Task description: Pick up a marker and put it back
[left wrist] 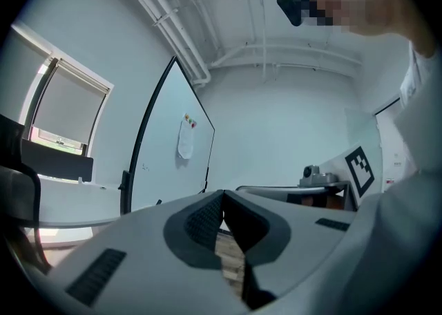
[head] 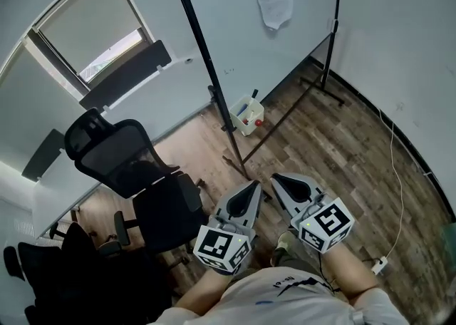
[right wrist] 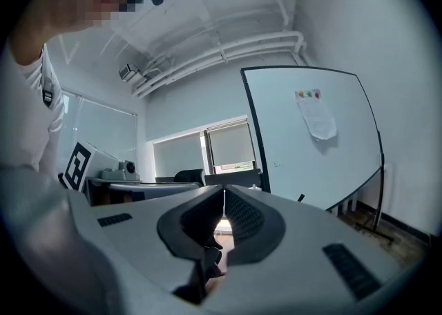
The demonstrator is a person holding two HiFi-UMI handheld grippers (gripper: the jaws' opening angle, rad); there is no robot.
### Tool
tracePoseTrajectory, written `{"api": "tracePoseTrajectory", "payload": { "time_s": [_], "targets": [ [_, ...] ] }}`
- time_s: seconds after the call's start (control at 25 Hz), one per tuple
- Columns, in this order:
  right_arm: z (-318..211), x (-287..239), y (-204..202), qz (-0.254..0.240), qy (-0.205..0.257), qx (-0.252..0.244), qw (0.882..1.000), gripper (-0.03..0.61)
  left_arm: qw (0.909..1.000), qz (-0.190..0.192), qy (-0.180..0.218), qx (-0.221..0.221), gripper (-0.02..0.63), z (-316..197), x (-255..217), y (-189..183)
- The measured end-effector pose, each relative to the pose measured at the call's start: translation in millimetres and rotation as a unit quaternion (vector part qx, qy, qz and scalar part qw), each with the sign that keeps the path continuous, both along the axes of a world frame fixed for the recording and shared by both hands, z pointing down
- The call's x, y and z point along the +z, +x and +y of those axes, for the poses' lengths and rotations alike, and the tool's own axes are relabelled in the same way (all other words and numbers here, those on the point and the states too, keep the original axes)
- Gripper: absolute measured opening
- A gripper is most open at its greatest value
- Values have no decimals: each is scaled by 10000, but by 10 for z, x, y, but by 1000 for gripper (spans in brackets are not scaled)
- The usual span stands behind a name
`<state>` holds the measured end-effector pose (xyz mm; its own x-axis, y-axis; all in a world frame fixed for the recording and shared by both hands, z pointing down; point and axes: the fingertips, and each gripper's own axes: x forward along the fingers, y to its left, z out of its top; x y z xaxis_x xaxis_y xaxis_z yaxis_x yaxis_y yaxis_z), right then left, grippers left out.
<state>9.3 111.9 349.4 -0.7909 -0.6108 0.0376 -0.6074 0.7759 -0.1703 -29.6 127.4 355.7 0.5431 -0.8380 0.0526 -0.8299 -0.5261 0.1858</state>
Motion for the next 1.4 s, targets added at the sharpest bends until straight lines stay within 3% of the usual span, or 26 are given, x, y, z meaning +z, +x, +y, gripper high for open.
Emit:
{"api": "tracePoseTrajectory", "payload": {
  "time_s": [0.6, 0.92, 1.12, 1.4],
  "targets": [
    [-927, 66, 386, -375, -184, -160, 9990, 15, 9993, -284, -99, -204, 11, -948, 64, 385],
    [-1442, 159, 128, -167, -194, -63, 9997, 15, 9996, -260, 26, -118, 11, -1485, 138, 161],
    [-1974, 204, -136, -182, -430, -16, 9989, 15, 9997, -235, 99, 13, 11, -1958, 177, -51],
    [-2531, 504, -359, 49, -623, 340, 9975, 15, 9995, -234, -53, 214, 11, -2527, 432, -303]
  ]
}}
